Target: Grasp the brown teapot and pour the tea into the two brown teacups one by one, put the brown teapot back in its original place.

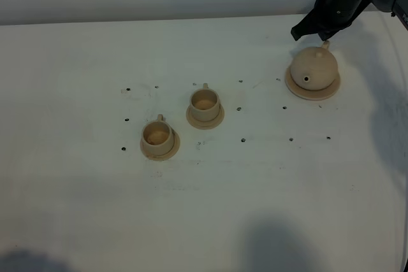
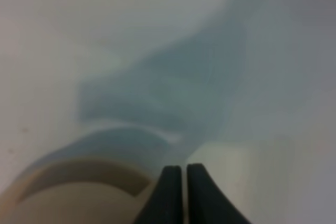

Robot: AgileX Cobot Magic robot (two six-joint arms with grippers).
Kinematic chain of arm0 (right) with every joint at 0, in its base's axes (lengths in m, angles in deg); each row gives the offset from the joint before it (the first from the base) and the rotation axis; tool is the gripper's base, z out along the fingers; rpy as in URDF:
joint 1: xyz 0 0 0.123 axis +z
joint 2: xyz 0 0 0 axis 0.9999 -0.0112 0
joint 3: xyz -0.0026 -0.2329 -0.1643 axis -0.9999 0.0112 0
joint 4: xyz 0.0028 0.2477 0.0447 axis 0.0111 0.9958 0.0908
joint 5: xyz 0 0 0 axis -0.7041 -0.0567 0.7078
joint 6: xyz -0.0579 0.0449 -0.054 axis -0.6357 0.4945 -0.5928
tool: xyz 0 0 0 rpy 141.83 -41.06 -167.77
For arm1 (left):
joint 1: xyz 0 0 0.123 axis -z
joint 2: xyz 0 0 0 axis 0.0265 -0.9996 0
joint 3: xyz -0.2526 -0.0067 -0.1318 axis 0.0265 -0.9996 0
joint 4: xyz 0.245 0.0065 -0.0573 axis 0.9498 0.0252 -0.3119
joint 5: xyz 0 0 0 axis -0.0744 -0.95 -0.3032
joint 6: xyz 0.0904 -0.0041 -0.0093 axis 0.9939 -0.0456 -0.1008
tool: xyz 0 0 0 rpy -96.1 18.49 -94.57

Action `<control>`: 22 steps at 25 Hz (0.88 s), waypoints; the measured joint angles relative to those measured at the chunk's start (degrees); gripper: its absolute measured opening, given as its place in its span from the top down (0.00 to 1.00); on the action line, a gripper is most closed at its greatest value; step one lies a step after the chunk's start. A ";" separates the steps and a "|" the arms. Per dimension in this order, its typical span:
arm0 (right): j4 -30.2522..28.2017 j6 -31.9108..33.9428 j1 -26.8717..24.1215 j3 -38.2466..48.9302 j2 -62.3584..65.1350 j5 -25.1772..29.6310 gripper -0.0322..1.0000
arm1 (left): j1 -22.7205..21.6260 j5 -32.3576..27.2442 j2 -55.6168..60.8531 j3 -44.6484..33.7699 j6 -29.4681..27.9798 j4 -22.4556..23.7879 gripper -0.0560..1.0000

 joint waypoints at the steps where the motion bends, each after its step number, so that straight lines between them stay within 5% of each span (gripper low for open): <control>1: -0.25 0.12 0.00 -0.07 0.00 0.34 0.95 | 0.00 0.00 0.00 0.00 0.00 0.00 0.72; 22: -3.46 1.70 0.00 -0.18 0.00 4.75 0.95 | 0.00 0.00 0.00 0.00 0.00 0.00 0.72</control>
